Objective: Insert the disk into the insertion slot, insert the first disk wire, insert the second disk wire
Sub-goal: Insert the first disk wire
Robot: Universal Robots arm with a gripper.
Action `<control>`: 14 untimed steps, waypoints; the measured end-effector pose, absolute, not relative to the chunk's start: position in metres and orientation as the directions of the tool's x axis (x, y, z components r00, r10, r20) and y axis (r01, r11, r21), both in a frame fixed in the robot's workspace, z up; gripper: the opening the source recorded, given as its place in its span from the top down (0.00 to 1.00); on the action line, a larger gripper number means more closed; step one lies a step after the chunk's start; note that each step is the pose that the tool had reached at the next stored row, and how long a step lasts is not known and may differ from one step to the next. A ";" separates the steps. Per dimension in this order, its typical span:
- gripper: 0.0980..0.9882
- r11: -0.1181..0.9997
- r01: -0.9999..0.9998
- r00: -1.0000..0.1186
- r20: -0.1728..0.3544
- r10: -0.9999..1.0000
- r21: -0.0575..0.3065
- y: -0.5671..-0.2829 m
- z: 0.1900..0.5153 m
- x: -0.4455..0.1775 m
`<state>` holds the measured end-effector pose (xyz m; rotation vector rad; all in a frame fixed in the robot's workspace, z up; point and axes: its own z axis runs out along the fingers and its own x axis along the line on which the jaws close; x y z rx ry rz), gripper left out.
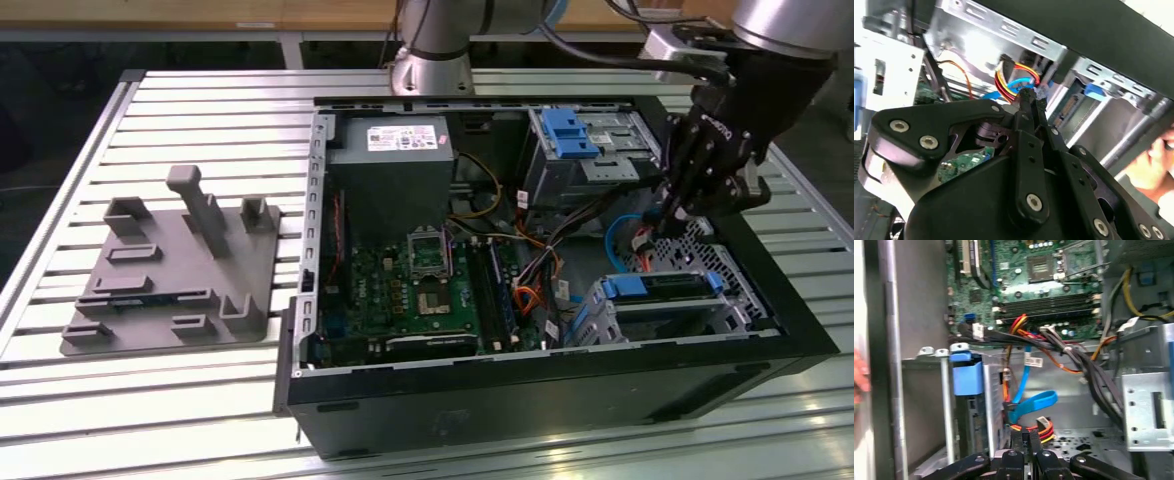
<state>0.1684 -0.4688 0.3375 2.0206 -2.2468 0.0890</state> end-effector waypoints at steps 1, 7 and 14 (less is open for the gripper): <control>0.93 0.107 -0.994 -0.103 0.108 -0.989 0.037 -0.470 0.337 0.168; 0.93 0.104 -0.994 -0.103 0.040 -0.994 0.044 -0.478 0.340 0.168; 0.93 0.104 -0.994 -0.103 0.039 -0.994 0.044 -0.497 0.341 0.168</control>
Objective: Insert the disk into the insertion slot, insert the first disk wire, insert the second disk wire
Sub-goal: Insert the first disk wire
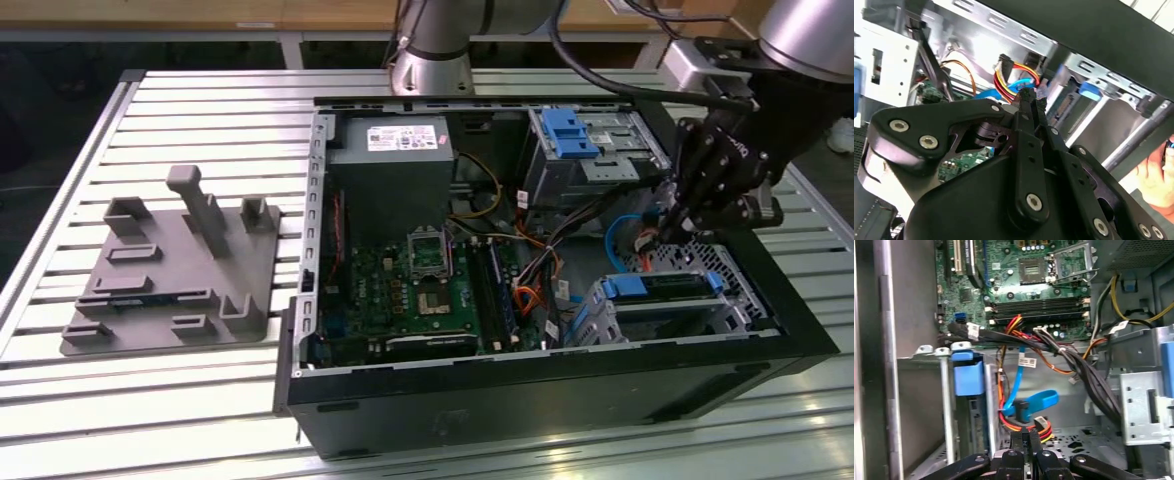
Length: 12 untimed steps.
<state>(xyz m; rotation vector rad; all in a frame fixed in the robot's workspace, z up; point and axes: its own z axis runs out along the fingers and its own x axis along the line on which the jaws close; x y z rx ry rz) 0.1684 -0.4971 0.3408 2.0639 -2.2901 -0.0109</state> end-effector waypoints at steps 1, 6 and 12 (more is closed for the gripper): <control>0.93 0.104 -0.994 -0.103 0.037 -0.994 0.045 -0.499 0.341 0.168; 0.93 0.103 -0.994 -0.103 0.009 -0.995 0.048 -0.506 0.347 0.168; 0.93 0.099 -0.994 -0.099 0.004 -0.995 0.048 -0.510 0.351 0.168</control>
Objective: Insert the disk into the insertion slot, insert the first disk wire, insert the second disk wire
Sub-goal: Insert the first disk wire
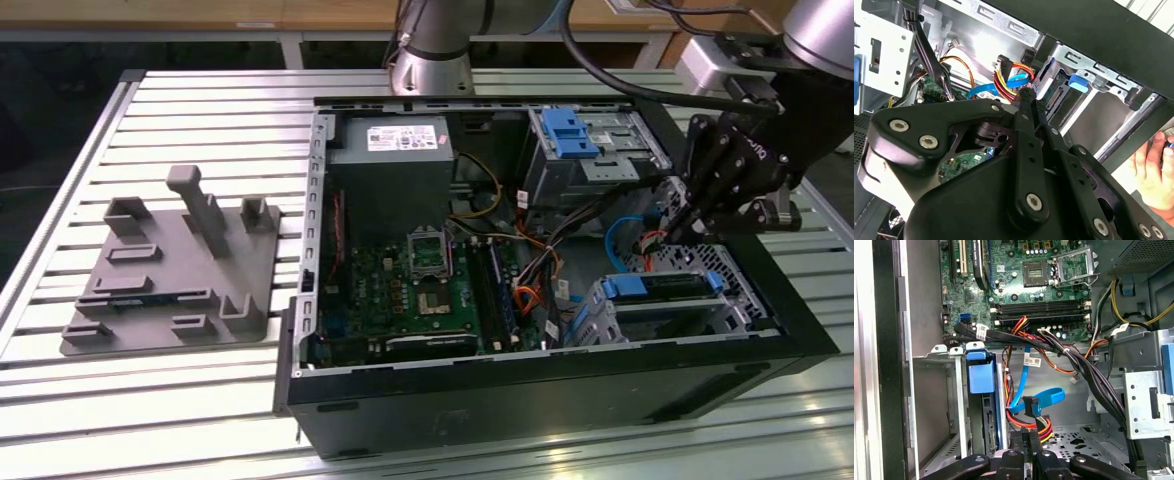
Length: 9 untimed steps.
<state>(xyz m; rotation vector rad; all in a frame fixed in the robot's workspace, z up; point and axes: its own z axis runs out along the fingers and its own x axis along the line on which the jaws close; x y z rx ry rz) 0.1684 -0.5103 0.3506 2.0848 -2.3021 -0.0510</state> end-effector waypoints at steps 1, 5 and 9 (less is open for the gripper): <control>0.93 0.099 -0.994 -0.099 0.004 -0.995 0.048 -0.510 0.351 0.168; 0.93 0.098 -0.994 -0.098 0.001 -0.995 0.048 -0.511 0.351 0.168; 0.93 0.092 -0.994 -0.094 -0.037 -0.995 0.052 -0.512 0.351 0.168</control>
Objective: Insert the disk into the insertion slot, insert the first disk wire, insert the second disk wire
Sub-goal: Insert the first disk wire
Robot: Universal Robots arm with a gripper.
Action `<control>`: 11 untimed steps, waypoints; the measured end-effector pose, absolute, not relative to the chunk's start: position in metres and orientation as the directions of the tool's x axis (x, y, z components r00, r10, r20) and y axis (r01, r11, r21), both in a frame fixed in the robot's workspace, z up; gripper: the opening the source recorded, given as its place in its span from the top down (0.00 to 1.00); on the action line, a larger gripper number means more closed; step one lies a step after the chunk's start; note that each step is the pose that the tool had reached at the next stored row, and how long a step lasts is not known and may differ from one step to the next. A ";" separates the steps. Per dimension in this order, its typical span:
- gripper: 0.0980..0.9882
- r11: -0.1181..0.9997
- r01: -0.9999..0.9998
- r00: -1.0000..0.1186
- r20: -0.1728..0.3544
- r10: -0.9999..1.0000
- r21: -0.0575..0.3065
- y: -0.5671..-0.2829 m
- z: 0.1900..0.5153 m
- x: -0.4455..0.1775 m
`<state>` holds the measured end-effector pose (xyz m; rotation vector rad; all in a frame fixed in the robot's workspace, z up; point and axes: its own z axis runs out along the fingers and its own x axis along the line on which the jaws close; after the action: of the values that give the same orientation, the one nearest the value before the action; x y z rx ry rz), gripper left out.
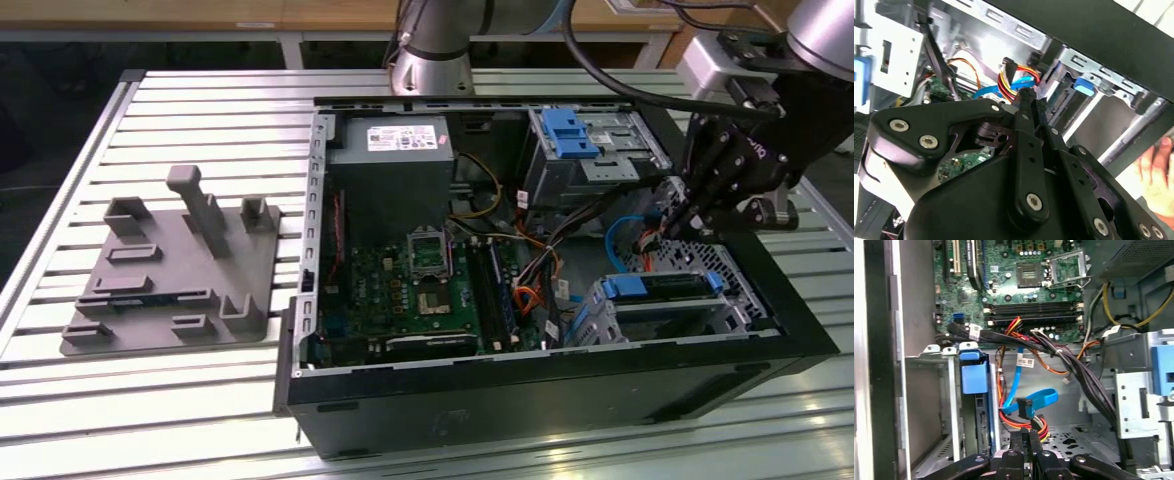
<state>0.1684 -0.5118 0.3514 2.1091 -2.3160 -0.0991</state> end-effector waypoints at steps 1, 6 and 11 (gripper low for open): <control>0.93 0.092 -0.994 -0.094 -0.037 -0.995 0.052 -0.512 0.351 0.168; 0.93 0.092 -0.994 -0.094 -0.037 -0.995 0.052 -0.513 0.351 0.169; 0.93 0.089 -0.995 -0.091 -0.037 -0.995 0.052 -0.514 0.351 0.172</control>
<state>0.1724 -0.5144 0.3512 2.1134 -2.3123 -0.0994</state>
